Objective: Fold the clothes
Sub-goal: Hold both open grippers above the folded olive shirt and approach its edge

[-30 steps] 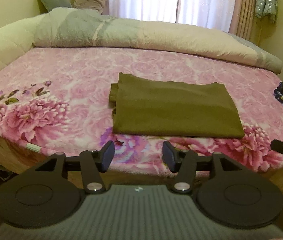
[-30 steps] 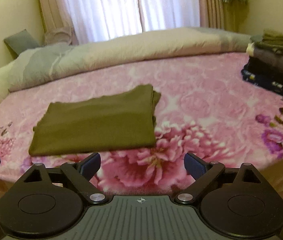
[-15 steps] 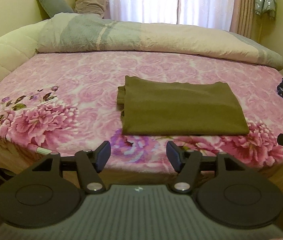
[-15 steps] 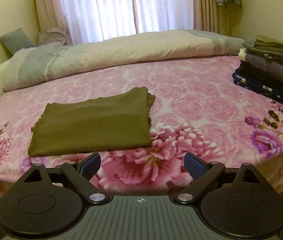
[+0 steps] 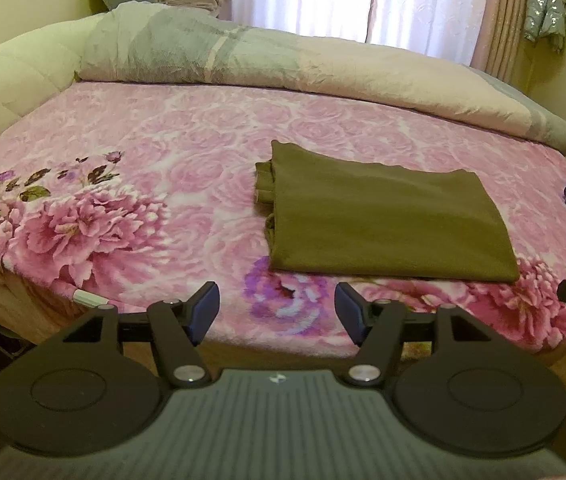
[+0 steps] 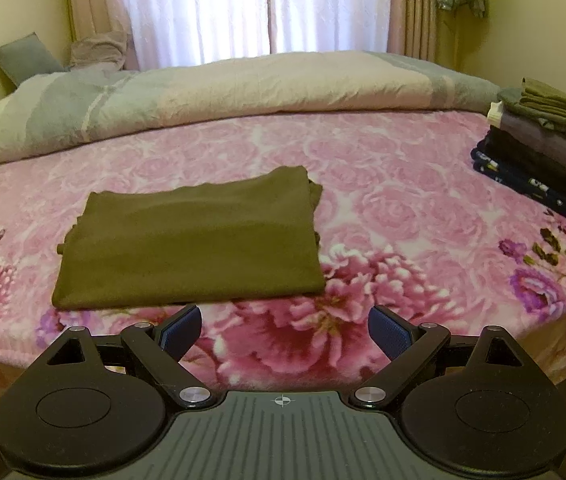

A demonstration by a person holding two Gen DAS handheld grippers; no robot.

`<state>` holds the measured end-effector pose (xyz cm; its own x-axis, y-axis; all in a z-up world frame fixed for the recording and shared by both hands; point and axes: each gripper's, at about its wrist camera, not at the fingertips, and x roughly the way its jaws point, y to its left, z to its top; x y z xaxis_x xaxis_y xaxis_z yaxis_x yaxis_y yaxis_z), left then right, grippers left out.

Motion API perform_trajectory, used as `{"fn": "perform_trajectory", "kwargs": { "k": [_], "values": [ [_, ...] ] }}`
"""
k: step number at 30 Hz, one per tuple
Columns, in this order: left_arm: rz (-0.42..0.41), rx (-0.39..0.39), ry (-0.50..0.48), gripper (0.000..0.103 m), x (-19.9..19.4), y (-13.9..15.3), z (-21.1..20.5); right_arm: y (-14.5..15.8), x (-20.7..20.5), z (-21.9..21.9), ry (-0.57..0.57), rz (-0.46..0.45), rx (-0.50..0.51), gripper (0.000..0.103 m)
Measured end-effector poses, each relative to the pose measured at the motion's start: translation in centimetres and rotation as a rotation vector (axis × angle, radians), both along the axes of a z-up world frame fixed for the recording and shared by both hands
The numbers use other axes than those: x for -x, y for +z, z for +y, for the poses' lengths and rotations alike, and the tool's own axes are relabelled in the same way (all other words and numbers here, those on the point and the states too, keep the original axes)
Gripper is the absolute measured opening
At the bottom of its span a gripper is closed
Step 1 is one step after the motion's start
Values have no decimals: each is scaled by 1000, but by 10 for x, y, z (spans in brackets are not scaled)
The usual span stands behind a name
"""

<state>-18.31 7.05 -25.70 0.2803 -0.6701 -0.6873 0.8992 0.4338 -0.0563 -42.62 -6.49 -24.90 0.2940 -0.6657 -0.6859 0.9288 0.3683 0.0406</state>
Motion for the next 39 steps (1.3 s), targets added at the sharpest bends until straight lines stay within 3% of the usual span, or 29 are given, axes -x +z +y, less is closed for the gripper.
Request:
{"fn": "perform_trajectory", "kwargs": {
  "k": [11,23,31,39],
  "values": [
    [34,-28,21,62,-32,-21,-8,-30,-33,-23,13,66,-79,93],
    [99,-66,41,64,-52,-47,-22,-71,-49,-57,58,72,-181,93],
    [82,-119,-25,64,-37,-61,-66,-92,-27,-88,16,61,-243,93],
    [47,-172,-103,64,-12,-72,-107,-92,-14,-110,-10,56,-260,93]
  ]
}}
